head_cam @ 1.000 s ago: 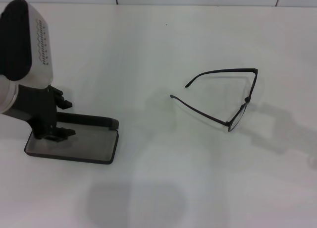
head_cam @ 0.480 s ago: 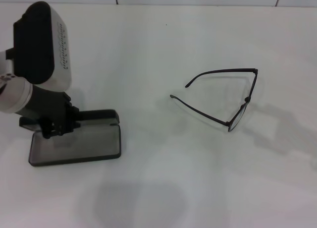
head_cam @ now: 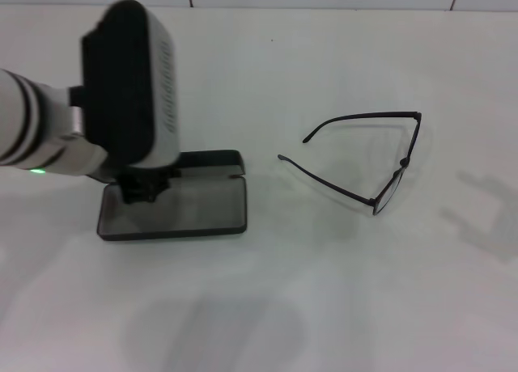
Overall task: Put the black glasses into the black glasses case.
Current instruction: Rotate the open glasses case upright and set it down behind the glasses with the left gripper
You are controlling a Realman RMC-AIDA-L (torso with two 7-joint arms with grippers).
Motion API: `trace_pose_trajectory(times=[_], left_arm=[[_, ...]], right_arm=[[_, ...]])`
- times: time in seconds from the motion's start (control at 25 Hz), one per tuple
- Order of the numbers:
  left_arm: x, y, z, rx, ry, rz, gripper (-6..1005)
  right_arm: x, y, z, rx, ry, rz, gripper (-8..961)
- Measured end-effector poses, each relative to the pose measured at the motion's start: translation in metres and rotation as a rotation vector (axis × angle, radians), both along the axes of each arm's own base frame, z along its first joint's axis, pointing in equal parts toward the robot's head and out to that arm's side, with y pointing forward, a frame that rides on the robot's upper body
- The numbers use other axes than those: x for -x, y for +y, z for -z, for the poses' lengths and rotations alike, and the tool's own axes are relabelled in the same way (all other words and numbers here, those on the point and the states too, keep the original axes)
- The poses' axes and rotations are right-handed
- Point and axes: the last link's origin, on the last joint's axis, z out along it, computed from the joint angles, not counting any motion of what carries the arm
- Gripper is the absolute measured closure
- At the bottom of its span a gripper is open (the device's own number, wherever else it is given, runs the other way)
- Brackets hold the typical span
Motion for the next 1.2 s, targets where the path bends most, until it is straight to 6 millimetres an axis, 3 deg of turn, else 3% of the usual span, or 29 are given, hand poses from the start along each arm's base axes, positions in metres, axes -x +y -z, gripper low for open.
trace_pose_trajectory(times=[0.32,0.52,0.64,1.2], left_arm=[[-0.026,-0.009,0.039,0.061,0.002,0.108,794],[-0.047,0.001,0.068,0.032,-0.036,0.106,793],[-0.047,0.009,0.081,-0.01,0.001,0.116,792],[-0.06,0.023,0.108,-0.031,-0.034,0.226,789]], right_arm=[[-0.012,-0.016,-0.006,-0.031,0.016,0.048,263],[-0.017,-0.022,-0.008,-0.034,0.014,0.068,263],[-0.018,-0.024,-0.008,-0.037,0.012,0.072,263],[-0.022,-0.026,-0.011,-0.045,-0.006,0.086,262]])
